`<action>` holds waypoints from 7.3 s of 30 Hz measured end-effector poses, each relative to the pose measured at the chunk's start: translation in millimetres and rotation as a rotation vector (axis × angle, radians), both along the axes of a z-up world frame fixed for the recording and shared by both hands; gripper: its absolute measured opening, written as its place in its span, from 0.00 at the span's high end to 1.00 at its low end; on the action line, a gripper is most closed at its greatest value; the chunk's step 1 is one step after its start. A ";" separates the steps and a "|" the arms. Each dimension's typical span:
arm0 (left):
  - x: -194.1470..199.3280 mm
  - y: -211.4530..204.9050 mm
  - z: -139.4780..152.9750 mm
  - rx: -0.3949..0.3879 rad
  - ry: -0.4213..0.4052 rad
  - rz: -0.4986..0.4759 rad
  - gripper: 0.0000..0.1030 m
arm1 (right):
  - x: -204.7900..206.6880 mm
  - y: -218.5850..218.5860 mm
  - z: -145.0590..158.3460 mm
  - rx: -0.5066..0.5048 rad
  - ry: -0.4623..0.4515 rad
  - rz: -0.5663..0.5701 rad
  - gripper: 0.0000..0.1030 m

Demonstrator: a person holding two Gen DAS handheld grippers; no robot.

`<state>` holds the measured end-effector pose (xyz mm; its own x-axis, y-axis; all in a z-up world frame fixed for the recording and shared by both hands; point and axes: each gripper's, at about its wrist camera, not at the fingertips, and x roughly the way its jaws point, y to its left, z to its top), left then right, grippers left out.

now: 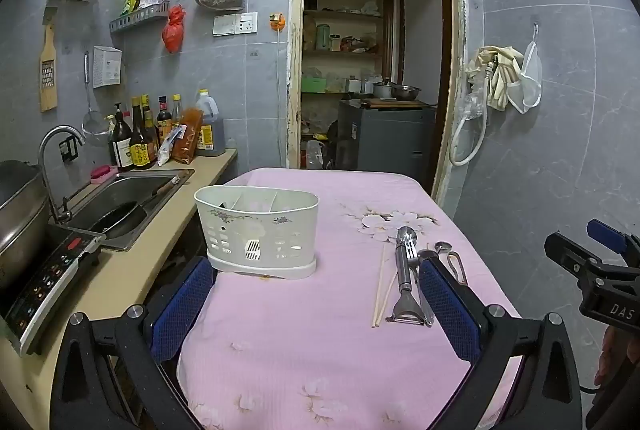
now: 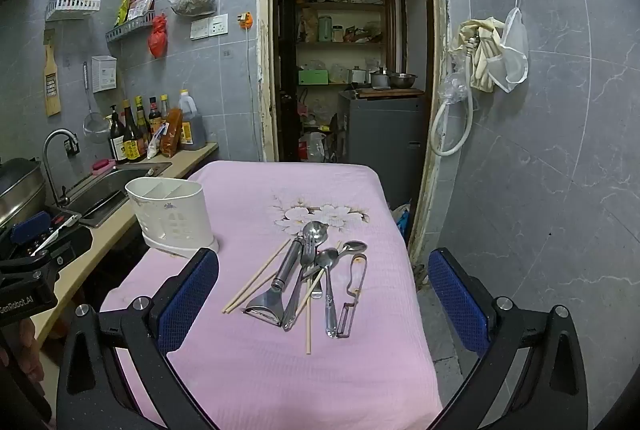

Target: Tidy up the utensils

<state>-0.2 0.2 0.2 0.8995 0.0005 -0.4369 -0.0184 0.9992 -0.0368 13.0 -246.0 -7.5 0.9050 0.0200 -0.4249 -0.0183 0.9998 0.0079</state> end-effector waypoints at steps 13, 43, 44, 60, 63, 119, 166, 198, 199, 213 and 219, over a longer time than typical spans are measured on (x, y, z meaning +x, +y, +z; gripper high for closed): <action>-0.1 -1.1 0.5 0.005 0.001 -0.006 0.00 | 0.2 -0.4 -1.1 -0.001 0.003 0.000 0.01; 0.2 0.2 -0.1 0.000 0.002 0.000 0.00 | 2.3 -0.8 -1.3 -0.001 0.004 0.000 0.01; 0.2 0.1 -0.1 0.000 0.002 0.000 0.00 | 2.1 -0.9 -1.3 -0.001 0.003 0.000 0.01; 0.1 0.2 0.0 0.000 0.001 0.000 0.00 | 0.8 -0.1 -0.1 -0.002 0.003 0.000 0.01; 0.1 0.2 -0.1 0.000 0.001 0.000 0.00 | 0.9 0.0 -0.3 -0.002 0.004 0.001 0.01; 39.2 -0.4 9.0 -0.067 -0.051 -0.103 0.00 | 5.5 3.1 17.6 -0.021 -0.053 -0.079 0.01; 238.1 -88.4 -145.0 -0.043 0.532 -0.224 0.66 | 222.8 -41.4 -141.9 0.077 0.492 0.087 0.62; 289.2 -104.7 -160.1 0.065 0.763 -0.349 0.95 | 264.8 -35.3 -186.8 0.129 0.683 -0.017 0.78; 290.6 -100.9 -159.6 0.035 0.773 -0.350 0.95 | 265.2 -37.1 -186.5 0.142 0.688 -0.019 0.78; 240.4 -60.0 -86.0 -0.209 0.552 -0.402 0.95 | 230.2 -47.4 -133.6 0.264 0.522 0.030 0.79; 225.0 -34.1 -44.7 -0.283 0.400 -0.365 0.95 | 210.3 -38.2 -78.2 0.249 0.352 0.102 0.79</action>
<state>224.8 -33.9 -44.6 0.5858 -0.4428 -0.6788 0.2566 0.8958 -0.3629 223.3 -284.2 -85.7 0.6943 0.2423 -0.6777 -0.0701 0.9599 0.2714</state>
